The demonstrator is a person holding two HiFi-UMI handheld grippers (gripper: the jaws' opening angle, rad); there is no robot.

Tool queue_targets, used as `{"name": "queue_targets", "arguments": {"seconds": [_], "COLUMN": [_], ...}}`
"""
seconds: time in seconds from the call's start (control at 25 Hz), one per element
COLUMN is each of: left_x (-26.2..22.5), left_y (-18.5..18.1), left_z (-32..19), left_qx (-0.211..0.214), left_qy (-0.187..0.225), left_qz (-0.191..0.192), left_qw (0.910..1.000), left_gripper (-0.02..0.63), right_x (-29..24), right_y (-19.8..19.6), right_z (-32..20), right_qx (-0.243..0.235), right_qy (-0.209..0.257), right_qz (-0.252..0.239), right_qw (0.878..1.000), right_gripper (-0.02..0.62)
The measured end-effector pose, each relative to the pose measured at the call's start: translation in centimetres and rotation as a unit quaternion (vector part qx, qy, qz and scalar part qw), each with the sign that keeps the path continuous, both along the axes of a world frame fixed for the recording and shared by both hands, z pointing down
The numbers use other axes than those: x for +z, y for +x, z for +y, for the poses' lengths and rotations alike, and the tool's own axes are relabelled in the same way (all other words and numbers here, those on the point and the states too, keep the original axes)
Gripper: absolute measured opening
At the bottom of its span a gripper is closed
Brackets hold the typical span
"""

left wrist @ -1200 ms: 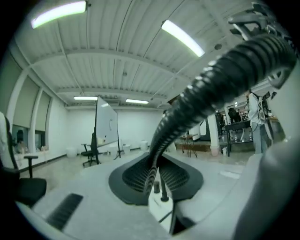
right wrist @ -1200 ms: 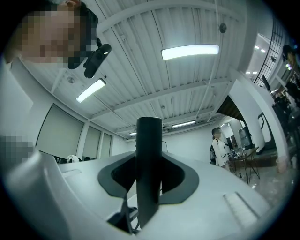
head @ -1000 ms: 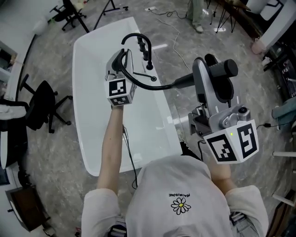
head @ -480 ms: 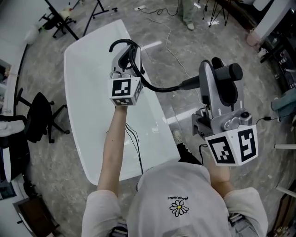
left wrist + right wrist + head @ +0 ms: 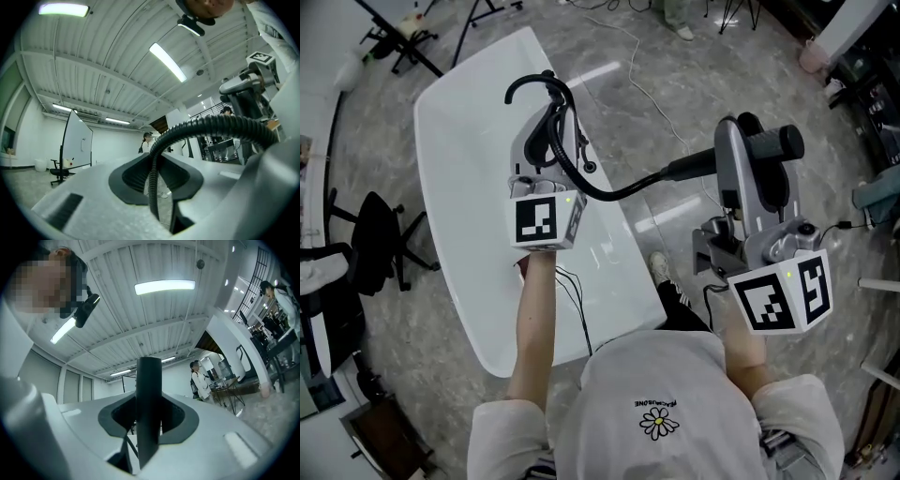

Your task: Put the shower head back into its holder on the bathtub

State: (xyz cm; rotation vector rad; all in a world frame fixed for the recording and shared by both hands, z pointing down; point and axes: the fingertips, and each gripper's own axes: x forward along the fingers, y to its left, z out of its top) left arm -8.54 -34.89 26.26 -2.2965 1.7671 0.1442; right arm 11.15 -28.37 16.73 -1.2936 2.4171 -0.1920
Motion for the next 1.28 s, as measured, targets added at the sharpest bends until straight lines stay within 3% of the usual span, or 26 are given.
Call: {"name": "queue_targets", "arguments": {"seconds": [0.12,0.24,0.36,0.68,1.08,1.28], "left_x": [1.7,4.6,7.4,13.3,25.9,30.0], "left_y": [-1.4,-3.6,-5.2,-7.2,-7.0,-5.8], "left_z": [0.6,1.7,2.3,1.1,-4.0,-5.4], "left_qx": [-0.017,-0.039,-0.059,-0.068,-0.059,-0.041], "left_qy": [-0.007,-0.042,-0.085,-0.150,-0.272,-0.301], "left_qz": [-0.006,-0.002,-0.027,-0.017,0.004,0.007], "left_qw": [0.9998,0.9983,0.9942,0.9862,0.9605,0.9527], "left_gripper": [0.061,0.061,0.061,0.061,0.061,0.069], "right_x": [0.5,1.2,1.9,3.0,3.0,3.0], "right_y": [-1.2,-2.5,-3.6,-5.7,-5.8,-7.6], "right_z": [-0.8,-1.1,-1.6,-2.5,-5.3,-6.9], "right_qx": [-0.003,-0.015,-0.022,-0.031,-0.042,-0.055], "right_qy": [0.001,-0.003,-0.013,-0.024,-0.025,-0.019], "right_qz": [0.011,0.019,0.024,0.034,0.006,0.006], "right_qw": [1.000,1.000,0.999,0.999,0.999,0.998], "right_gripper": [0.118,0.118,0.118,0.118,0.118,0.118]}}
